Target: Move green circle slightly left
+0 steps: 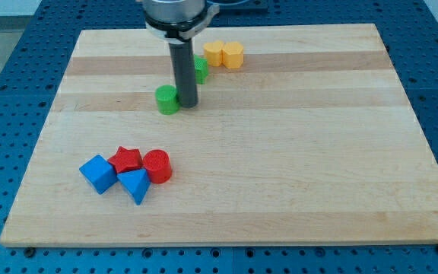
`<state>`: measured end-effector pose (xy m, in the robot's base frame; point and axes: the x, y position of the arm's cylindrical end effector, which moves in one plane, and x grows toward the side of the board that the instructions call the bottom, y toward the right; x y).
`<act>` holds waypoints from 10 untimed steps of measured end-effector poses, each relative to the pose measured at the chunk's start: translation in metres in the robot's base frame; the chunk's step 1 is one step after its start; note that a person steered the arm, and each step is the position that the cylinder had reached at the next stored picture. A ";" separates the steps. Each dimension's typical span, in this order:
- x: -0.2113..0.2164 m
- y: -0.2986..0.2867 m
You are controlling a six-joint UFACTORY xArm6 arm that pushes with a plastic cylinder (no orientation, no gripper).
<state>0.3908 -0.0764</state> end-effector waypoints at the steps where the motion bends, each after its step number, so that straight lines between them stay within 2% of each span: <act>1: 0.000 -0.003; 10: -0.037 -0.025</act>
